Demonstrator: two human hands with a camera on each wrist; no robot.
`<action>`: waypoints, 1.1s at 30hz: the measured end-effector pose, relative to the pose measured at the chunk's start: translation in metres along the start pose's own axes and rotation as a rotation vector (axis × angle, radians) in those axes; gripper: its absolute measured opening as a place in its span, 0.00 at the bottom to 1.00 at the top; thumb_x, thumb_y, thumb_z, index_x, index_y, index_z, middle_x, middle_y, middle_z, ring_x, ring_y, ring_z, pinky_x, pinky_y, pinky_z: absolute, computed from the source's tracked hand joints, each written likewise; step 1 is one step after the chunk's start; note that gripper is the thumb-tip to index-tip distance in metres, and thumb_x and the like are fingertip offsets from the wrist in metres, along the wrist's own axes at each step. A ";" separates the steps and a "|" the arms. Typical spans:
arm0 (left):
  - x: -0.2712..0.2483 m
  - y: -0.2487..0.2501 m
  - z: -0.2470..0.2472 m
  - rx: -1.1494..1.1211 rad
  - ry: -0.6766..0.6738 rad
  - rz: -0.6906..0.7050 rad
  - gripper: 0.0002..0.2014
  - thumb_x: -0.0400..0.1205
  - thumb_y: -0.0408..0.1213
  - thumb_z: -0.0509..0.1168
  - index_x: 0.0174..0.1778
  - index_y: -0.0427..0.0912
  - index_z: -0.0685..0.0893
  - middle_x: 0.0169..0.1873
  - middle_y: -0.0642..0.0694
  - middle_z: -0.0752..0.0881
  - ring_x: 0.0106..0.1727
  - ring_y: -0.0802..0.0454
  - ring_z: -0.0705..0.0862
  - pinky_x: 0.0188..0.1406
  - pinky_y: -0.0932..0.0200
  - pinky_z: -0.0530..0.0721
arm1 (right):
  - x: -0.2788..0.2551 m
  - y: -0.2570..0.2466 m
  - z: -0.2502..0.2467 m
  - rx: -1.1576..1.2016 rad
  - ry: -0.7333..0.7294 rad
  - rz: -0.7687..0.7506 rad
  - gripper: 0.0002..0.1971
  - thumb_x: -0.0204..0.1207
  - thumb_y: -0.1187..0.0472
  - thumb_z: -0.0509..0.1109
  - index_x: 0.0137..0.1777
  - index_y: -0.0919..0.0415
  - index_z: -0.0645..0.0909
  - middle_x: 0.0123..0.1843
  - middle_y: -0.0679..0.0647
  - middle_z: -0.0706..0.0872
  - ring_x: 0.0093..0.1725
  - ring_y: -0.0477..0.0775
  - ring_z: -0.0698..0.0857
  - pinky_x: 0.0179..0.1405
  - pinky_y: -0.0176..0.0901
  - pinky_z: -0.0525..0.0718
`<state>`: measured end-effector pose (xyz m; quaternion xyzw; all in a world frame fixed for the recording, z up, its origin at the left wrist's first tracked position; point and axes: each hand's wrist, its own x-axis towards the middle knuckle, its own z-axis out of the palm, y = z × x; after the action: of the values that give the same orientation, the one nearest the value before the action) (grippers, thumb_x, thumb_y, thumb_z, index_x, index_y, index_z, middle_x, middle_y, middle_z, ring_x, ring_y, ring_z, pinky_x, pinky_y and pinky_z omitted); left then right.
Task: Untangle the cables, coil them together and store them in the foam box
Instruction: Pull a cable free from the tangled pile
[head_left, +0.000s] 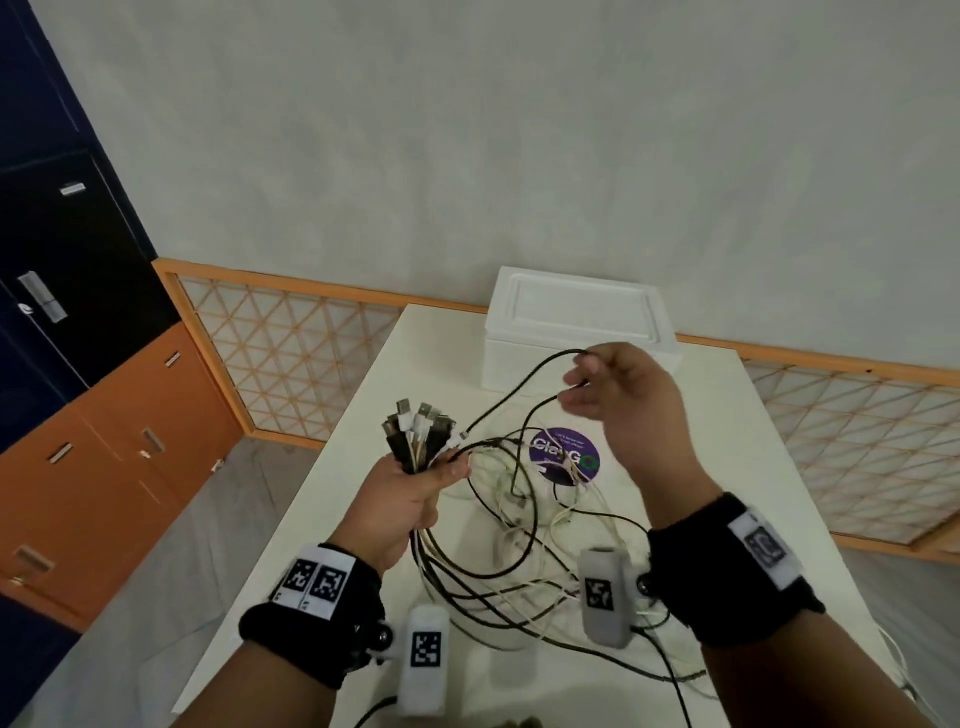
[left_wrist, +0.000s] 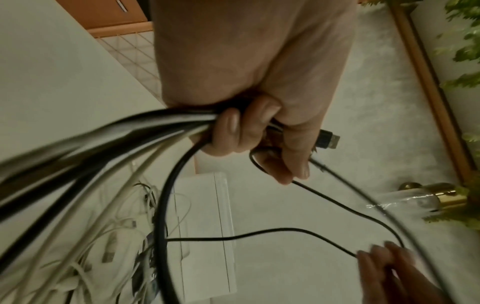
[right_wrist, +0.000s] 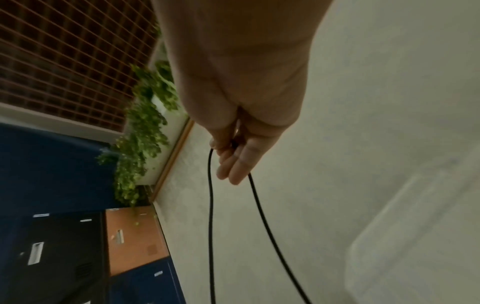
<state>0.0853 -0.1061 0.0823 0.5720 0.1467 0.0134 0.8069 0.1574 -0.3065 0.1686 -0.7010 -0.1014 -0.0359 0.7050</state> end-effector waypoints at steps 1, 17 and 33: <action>0.001 -0.004 -0.001 -0.011 0.006 0.010 0.01 0.71 0.33 0.74 0.35 0.43 0.91 0.40 0.37 0.79 0.20 0.58 0.60 0.22 0.61 0.54 | -0.005 -0.009 -0.005 0.007 0.023 -0.035 0.09 0.82 0.67 0.62 0.42 0.59 0.80 0.34 0.54 0.83 0.30 0.52 0.87 0.36 0.44 0.88; 0.023 -0.064 0.046 0.622 -0.219 -0.084 0.05 0.75 0.37 0.73 0.36 0.40 0.88 0.24 0.54 0.85 0.21 0.63 0.76 0.26 0.63 0.71 | -0.041 -0.035 -0.040 -0.136 0.166 -0.284 0.08 0.82 0.59 0.58 0.42 0.50 0.76 0.37 0.51 0.79 0.35 0.49 0.81 0.45 0.50 0.88; 0.007 -0.051 0.064 -0.189 -0.065 -0.311 0.26 0.84 0.46 0.62 0.21 0.46 0.62 0.18 0.48 0.61 0.18 0.53 0.62 0.20 0.61 0.63 | -0.070 0.029 -0.049 -0.895 -0.272 0.216 0.49 0.65 0.44 0.79 0.81 0.53 0.56 0.71 0.52 0.76 0.69 0.52 0.77 0.71 0.46 0.73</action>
<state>0.1008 -0.1816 0.0531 0.4642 0.2054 -0.1164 0.8537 0.0992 -0.3617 0.1266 -0.9405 -0.0939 0.0895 0.3140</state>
